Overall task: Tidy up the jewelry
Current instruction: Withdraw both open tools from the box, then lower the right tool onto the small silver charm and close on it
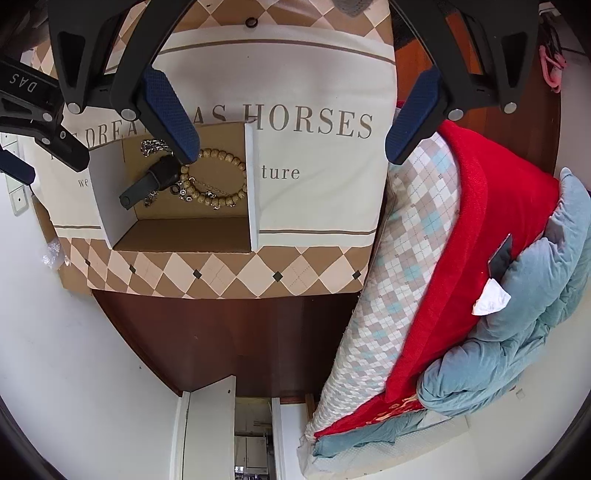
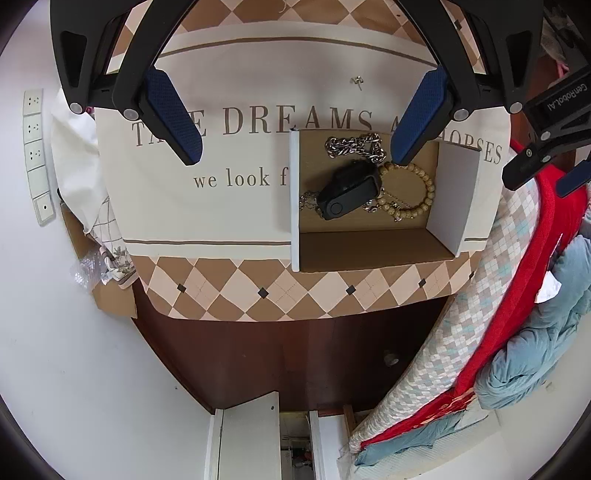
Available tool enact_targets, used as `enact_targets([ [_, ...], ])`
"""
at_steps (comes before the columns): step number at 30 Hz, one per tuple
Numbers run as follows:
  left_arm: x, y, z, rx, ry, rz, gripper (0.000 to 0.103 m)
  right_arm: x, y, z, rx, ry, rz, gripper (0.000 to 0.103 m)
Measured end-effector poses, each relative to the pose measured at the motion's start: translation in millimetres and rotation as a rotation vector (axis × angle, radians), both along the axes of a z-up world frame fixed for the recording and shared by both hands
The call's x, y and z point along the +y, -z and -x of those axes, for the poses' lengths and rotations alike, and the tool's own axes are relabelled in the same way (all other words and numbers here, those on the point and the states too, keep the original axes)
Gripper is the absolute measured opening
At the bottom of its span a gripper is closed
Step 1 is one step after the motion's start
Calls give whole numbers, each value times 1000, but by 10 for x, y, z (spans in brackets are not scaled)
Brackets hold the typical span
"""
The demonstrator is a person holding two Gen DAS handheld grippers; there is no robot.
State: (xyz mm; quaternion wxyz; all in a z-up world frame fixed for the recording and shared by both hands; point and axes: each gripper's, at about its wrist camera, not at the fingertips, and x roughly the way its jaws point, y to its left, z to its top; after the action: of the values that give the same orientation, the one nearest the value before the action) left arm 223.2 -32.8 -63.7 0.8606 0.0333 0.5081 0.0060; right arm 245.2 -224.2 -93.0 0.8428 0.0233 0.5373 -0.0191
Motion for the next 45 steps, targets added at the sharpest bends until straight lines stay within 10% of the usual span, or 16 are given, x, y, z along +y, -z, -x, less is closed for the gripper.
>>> enact_targets([
  [32,119,-1044,1137,-215,38,21,102,260,-1170,1142,-235,-7,66,103],
  [45,338,-850,1329,-218,-82,-2,102,189,-1122,1414,-254,3,25,103],
])
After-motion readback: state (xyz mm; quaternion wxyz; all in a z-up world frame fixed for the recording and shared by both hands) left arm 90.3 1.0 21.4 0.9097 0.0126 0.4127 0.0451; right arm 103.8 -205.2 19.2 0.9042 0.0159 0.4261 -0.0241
